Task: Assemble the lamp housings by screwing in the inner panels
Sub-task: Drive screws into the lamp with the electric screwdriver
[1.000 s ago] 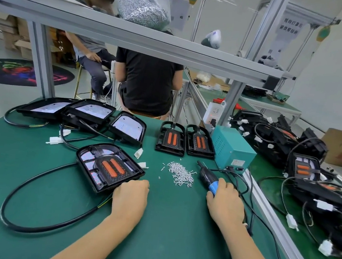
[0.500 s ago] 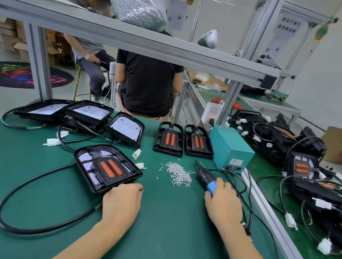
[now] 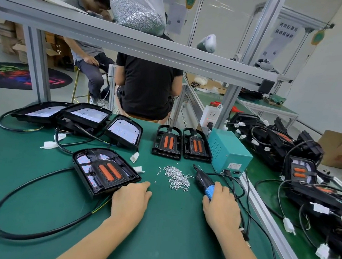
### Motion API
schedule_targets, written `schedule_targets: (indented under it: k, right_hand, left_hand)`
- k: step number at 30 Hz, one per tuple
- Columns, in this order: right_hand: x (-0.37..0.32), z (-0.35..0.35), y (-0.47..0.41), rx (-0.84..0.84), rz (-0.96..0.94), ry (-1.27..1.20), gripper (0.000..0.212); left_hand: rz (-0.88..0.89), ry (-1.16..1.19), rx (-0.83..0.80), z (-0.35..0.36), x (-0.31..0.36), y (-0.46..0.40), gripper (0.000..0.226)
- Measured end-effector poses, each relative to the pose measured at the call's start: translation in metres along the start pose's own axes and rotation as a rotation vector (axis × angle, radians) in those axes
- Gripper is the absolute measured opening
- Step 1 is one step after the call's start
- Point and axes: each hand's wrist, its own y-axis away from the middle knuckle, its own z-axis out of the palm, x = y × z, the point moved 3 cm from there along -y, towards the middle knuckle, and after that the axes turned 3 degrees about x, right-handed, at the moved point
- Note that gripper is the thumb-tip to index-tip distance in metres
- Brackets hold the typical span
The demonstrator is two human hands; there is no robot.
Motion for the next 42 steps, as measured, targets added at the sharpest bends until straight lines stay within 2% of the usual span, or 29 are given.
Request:
schedule_targets:
  k: [6,11,14,23,26,29,32,34,37,39,42]
  right_hand:
    - [0.001,0.001,0.0,0.002,-0.009,0.003,0.053]
    - [0.001,0.002,0.0,0.012,-0.014,0.006,0.051]
    - [0.002,0.002,-0.001,0.01,-0.008,0.004,0.051]
    - [0.001,0.002,-0.001,-0.001,-0.01,0.002,0.05]
    - [0.003,0.0,-0.005,-0.056,0.023,-0.032,0.049]
    - [0.009,-0.004,-0.016,-0.19,0.106,-0.109,0.048]
    - [0.013,-0.008,-0.026,-0.29,0.127,-0.14,0.036]
    - [0.017,-0.012,-0.031,-0.294,0.179,-0.362,0.03]
    - [0.02,-0.03,-0.035,-0.34,0.449,-1.077,0.021]
    - [0.014,-0.047,-0.034,-0.383,0.57,-1.45,0.02]
    - [-0.006,-0.076,-0.029,-0.454,0.58,-1.899,0.027]
  left_hand:
    - [-0.05,-0.113,0.0,0.005,0.006,-0.006,0.023]
    - [-0.027,-0.055,0.057,0.009,-0.003,0.006,0.032]
    - [-0.035,-0.05,0.073,0.005,-0.011,0.006,0.014]
    - [-0.011,0.038,0.099,0.006,-0.004,0.002,0.024]
    - [-0.001,0.073,0.103,0.004,-0.004,0.0,0.022]
    - [0.03,0.038,0.087,0.006,0.0,0.0,0.023]
    - [0.069,0.056,0.068,0.005,0.002,0.002,0.021]
    - [0.115,0.16,0.079,0.002,0.003,0.008,0.016]
    - [0.165,0.488,0.11,-0.01,0.007,0.014,0.015]
    - [0.074,0.77,0.05,-0.021,0.008,0.011,0.017]
    - [-0.117,1.212,-0.065,-0.034,0.01,0.008,0.016]
